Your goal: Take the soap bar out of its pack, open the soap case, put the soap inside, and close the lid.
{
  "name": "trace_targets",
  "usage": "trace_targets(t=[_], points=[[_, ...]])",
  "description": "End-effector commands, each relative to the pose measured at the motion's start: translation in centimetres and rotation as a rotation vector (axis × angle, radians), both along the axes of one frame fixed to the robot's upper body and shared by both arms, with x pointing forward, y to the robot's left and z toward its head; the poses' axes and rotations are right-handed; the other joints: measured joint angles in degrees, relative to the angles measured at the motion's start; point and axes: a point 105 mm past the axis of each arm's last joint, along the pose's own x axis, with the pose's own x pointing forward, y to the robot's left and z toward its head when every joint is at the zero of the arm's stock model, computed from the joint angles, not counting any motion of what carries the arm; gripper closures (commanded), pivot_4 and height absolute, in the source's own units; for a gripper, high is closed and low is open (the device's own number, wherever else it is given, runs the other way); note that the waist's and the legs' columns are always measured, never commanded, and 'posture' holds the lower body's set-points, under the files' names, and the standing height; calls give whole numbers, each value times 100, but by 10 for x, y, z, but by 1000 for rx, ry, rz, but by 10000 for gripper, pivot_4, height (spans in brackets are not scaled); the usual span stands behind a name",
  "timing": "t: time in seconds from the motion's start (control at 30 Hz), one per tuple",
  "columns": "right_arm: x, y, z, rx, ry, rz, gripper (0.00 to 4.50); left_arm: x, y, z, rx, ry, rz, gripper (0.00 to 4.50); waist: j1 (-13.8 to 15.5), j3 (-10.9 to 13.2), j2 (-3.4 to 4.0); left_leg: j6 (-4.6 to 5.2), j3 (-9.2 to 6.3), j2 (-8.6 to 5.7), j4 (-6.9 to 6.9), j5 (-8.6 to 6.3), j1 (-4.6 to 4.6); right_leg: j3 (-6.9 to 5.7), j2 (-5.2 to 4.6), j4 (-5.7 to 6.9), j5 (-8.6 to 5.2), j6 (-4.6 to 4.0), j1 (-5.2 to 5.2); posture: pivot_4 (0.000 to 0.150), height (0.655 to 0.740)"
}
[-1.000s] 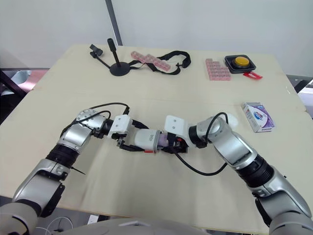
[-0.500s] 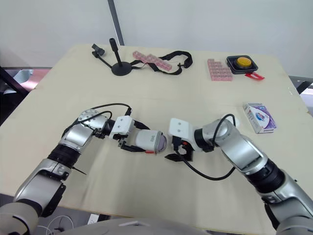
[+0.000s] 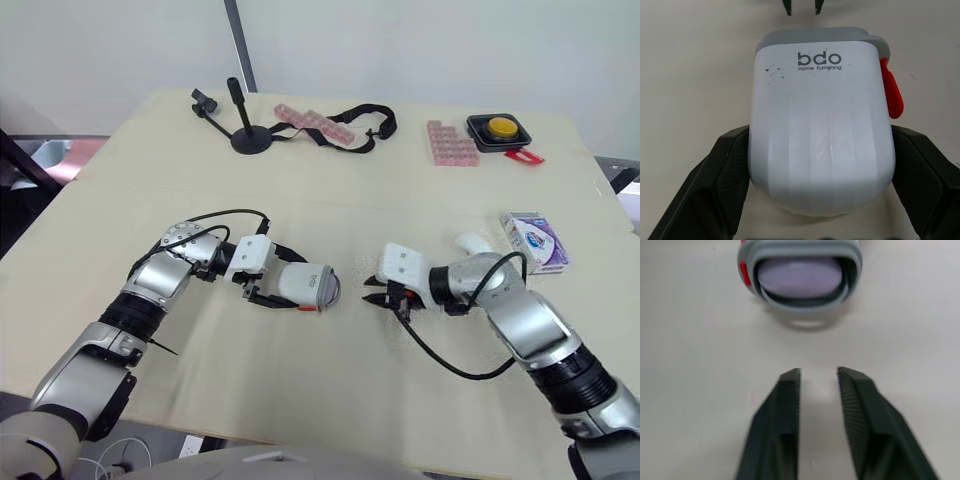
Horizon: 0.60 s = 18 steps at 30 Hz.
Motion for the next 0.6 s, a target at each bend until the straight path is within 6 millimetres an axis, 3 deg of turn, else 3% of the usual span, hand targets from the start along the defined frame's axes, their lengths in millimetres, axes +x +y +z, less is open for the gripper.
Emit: trace_targets(t=[0.03, 0.37, 0.6], points=[[-1, 10, 10, 34, -62, 29, 44856, 4, 0, 10, -19, -38, 4, 10231, -1, 0, 0, 0, 0, 0, 0, 0, 0, 0, 0, 0, 0, 0, 0, 1500, 7400], [0, 35, 11, 57, -96, 75, 44856, 6, -3, 11, -27, -46, 6, 10231, -9, 0, 0, 0, 0, 0, 0, 0, 1, 0, -1, 1, 0, 0, 0, 1500, 7400], [2, 39, 10, 51, -99, 88, 44856, 6, -5, 12, -29, -49, 3, 10231, -9, 0, 0, 0, 0, 0, 0, 0, 2, -1, -2, 2, 0, 0, -1, 1500, 7400]])
